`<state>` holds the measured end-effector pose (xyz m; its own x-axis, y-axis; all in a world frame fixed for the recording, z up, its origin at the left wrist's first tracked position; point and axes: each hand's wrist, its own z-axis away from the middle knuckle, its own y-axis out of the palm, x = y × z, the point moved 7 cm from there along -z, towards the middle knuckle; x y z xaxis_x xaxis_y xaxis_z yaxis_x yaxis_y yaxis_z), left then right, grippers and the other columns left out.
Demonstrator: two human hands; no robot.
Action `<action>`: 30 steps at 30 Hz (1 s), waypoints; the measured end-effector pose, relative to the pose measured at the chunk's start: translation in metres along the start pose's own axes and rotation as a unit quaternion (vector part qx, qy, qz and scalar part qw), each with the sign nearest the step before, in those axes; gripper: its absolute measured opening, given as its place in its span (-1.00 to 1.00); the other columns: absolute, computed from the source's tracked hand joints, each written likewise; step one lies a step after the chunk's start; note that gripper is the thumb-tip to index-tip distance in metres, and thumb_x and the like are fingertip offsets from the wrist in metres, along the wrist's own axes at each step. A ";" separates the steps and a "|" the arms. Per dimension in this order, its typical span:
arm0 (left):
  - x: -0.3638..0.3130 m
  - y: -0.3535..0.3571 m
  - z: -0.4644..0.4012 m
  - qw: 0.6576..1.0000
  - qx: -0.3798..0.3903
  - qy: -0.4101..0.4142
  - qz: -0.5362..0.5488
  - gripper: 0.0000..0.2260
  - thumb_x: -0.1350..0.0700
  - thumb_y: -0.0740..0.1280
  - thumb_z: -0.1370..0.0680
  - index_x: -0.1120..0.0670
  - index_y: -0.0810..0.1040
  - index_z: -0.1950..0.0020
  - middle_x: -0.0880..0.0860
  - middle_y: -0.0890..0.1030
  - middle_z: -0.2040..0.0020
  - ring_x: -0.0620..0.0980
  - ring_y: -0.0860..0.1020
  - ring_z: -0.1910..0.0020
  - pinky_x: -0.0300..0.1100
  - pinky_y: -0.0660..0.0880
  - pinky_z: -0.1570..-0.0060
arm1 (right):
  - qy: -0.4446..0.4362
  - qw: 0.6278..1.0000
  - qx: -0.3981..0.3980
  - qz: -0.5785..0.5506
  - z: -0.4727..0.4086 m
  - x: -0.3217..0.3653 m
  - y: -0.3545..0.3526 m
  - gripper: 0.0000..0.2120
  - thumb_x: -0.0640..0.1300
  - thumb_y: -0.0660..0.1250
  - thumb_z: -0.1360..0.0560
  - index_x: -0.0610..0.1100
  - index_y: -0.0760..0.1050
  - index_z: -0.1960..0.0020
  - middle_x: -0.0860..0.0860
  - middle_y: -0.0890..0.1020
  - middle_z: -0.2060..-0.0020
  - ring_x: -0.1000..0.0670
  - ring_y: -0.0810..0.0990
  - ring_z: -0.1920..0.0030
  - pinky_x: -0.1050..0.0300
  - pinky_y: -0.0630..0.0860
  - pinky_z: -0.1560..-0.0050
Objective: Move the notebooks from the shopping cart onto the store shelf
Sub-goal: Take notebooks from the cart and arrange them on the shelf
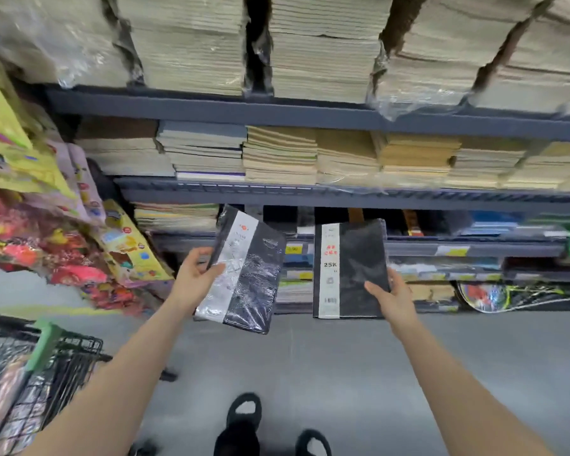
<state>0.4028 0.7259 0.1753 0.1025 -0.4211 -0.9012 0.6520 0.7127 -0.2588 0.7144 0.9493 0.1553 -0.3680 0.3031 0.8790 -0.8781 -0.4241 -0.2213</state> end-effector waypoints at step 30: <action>0.047 0.053 -0.120 0.964 -0.096 0.155 0.193 -0.75 0.18 0.35 -0.51 0.04 0.42 -0.15 -0.03 0.50 0.11 -0.08 0.46 0.08 -0.15 0.28 -0.08 | -0.438 0.779 -0.137 0.428 -0.159 0.014 0.087 -0.56 0.27 0.24 -0.38 0.10 0.55 -0.16 0.03 0.54 -0.23 -0.15 0.47 -0.18 -0.07 0.38 -0.15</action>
<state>0.3519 0.8112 0.0779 0.0613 0.0636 -0.9961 0.4550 0.8864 0.0846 0.5844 1.0528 0.0812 -0.6104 -0.7394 0.2840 -0.5017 0.0834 -0.8610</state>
